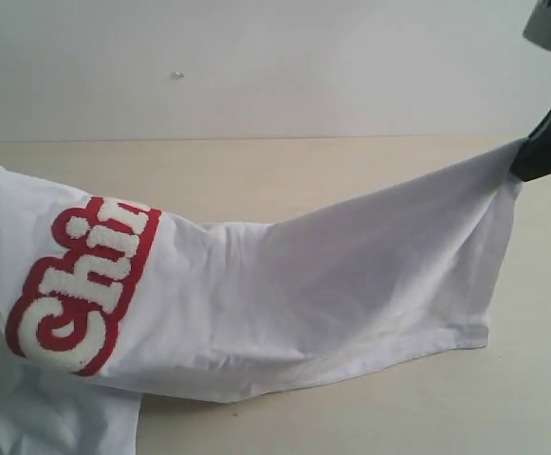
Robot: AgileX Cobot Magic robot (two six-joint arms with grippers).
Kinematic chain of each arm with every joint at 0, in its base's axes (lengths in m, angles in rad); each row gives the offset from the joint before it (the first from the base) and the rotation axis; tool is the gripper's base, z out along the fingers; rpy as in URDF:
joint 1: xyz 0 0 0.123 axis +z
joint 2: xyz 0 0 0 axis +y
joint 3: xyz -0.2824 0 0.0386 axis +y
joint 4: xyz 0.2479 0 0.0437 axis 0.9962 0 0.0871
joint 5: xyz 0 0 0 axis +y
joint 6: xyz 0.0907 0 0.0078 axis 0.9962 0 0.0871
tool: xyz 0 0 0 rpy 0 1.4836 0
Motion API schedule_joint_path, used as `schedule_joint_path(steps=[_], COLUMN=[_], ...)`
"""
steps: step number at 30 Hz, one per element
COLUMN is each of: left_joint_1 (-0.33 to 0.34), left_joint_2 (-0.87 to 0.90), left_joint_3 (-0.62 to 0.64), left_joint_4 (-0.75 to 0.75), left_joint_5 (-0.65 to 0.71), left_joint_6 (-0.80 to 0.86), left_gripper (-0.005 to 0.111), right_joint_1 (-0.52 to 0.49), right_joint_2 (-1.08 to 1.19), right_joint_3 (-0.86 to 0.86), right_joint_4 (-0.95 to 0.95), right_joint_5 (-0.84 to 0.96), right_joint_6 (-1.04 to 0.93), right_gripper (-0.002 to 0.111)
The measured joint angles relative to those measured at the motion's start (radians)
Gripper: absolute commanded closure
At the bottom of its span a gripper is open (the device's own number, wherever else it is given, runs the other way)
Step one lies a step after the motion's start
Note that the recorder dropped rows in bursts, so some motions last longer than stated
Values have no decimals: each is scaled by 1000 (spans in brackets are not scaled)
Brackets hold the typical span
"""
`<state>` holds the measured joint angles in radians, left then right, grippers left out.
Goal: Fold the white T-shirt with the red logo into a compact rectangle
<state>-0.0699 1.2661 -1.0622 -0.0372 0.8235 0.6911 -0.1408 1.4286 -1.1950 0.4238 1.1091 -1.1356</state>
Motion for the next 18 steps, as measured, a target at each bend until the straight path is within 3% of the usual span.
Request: schedule_joint_path(steps=[18], left_joint_1=[2], left_joint_2=[541], left_joint_3=[0], left_joint_4=[120], left_joint_5=[-681], left_joint_6=[41], left_gripper=[107], right_joint_1=[0], right_joint_2=[518], right_joint_3=[0], right_joint_4=[-16], right_joint_5=[-832], right_joint_6=[-192], right_gripper=[108])
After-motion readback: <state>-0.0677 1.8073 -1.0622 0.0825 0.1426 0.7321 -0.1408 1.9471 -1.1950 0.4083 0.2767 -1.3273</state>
